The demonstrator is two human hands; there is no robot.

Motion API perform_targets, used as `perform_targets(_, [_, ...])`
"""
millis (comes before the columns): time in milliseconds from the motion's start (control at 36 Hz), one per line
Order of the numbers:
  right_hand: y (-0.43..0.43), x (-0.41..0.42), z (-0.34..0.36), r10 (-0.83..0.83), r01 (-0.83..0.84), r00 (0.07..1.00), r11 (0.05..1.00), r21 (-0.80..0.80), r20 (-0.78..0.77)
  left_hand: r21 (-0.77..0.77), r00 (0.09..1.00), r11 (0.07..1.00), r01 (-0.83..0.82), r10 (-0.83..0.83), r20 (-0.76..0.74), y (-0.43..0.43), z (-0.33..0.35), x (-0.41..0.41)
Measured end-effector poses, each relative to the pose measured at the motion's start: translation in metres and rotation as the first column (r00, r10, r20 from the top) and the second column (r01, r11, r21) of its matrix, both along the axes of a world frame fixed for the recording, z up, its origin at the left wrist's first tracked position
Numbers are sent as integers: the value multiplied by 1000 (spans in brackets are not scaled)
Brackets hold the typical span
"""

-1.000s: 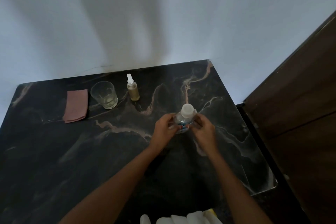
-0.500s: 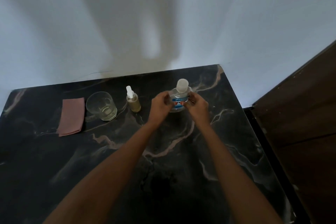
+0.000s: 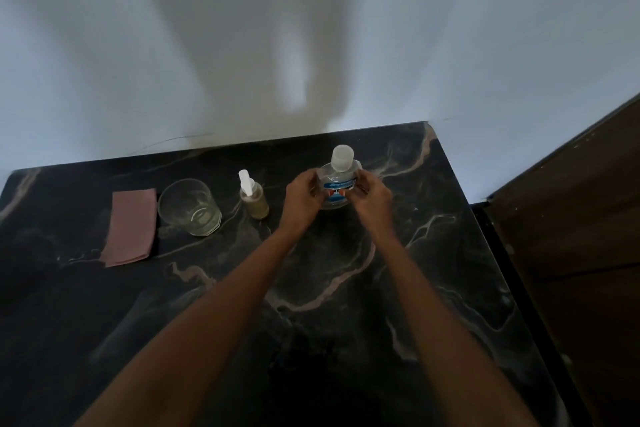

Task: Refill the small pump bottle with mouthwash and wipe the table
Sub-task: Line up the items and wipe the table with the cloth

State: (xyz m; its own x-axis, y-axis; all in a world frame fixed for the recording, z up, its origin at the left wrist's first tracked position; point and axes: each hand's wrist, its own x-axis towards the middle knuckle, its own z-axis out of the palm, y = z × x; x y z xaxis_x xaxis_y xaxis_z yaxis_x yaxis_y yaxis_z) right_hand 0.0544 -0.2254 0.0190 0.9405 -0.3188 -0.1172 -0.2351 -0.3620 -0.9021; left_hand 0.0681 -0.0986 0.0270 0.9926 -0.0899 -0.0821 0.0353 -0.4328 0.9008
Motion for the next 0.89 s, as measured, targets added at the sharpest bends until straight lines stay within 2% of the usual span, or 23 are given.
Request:
perform_targets(361, [-2, -9, -11, -23, 21, 998, 999, 27, 50, -62, 999, 997, -47, 46, -12, -1, -5, -7])
perform_targets(611, [-3, -33, -24, -78, 78, 997, 997, -21, -19, -9, 995, 996, -93, 93, -48, 16, -15, -35])
perform_targets(750, [-4, -51, -26, -62, 60, 997, 997, -39, -47, -19, 997, 998, -67, 66, -31, 29, -17, -54])
perform_targets(889, [9, -69, -23, 25, -28, 998, 998, -52, -62, -15, 999, 999, -41, 41, 14, 50, -15, -77])
